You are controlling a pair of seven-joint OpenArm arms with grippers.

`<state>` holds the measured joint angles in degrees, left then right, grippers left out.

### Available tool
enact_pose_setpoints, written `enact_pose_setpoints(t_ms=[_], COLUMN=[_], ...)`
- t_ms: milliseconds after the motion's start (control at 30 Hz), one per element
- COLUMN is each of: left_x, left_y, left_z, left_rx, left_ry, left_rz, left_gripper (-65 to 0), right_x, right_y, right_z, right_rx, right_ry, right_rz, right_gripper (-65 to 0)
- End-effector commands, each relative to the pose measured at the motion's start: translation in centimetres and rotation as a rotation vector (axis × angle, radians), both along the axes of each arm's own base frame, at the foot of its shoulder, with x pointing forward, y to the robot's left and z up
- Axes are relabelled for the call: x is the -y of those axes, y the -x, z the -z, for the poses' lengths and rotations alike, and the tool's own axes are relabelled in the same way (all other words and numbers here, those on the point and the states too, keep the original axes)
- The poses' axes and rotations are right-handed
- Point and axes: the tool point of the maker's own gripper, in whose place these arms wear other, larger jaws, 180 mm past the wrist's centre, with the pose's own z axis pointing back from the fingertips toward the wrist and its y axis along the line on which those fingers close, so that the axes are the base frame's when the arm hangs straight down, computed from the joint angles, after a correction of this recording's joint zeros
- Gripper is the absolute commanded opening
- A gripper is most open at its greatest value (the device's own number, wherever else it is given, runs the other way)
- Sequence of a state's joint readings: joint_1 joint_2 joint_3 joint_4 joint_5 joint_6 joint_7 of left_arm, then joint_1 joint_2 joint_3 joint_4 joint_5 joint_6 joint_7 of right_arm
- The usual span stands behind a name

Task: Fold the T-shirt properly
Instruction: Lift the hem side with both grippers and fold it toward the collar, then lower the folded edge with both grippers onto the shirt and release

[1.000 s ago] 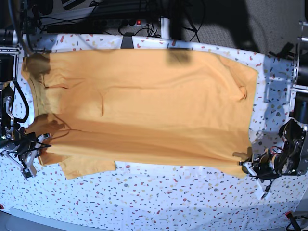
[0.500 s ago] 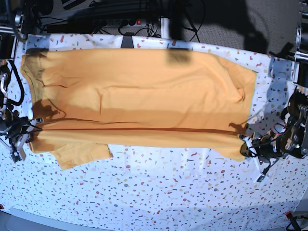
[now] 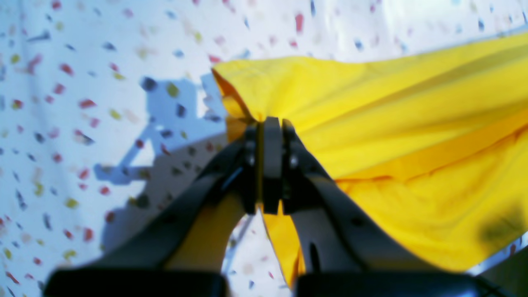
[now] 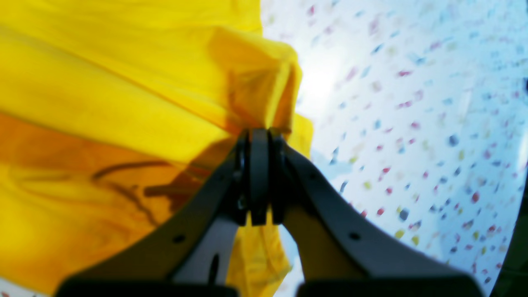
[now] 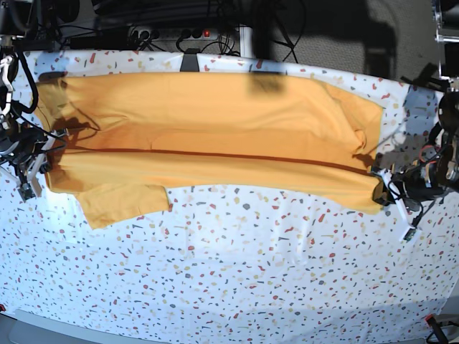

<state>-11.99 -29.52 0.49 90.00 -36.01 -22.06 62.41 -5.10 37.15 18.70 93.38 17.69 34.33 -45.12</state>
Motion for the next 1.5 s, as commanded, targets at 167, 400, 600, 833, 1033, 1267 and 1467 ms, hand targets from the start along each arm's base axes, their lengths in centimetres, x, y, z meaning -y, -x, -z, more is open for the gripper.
enact_pose_setpoints(t_ms=[167,400,600,833,1033,1267,1467], left_x=[0.8,1.3,1.0,0.5,0.5,0.7,0.7], left_y=[1.1,3.4,5.9,7.0,8.3,9.0,9.1], left_z=[-1.5,-1.4,-0.4,0.4,1.5,2.1,2.1], left_rx=[0.053,0.067,0.046,0.025,-0.014,-0.017,-0.019], left_ry=[-0.022,-0.114,-0.185,-0.224,-0.224,-0.208,-0.209], left_rz=[0.043,0.068,0.057,0.037,0.042,0.047,0.046], left_gripper=[-65.0,-65.0,-65.0,-65.0,-65.0,-65.0,-57.7], right_x=[-0.9,-2.1,-2.1,-0.3,-0.3,-0.4,-0.2], right_y=[0.3,2.8,4.5,5.5,6.4,7.5,8.1], right_z=[-2.4,-1.3,-0.1,-0.7,0.1,0.9,1.3], right_rx=[0.04,-0.023,-0.046,-0.031,-0.061,-0.112,-0.15], right_ry=[0.043,0.064,0.046,0.047,0.046,0.031,0.032], right_rz=[-0.046,-0.082,-0.048,0.008,0.009,0.02,0.034], right_gripper=[-65.0,-65.0,-65.0,-65.0,-65.0,-65.0,-36.0])
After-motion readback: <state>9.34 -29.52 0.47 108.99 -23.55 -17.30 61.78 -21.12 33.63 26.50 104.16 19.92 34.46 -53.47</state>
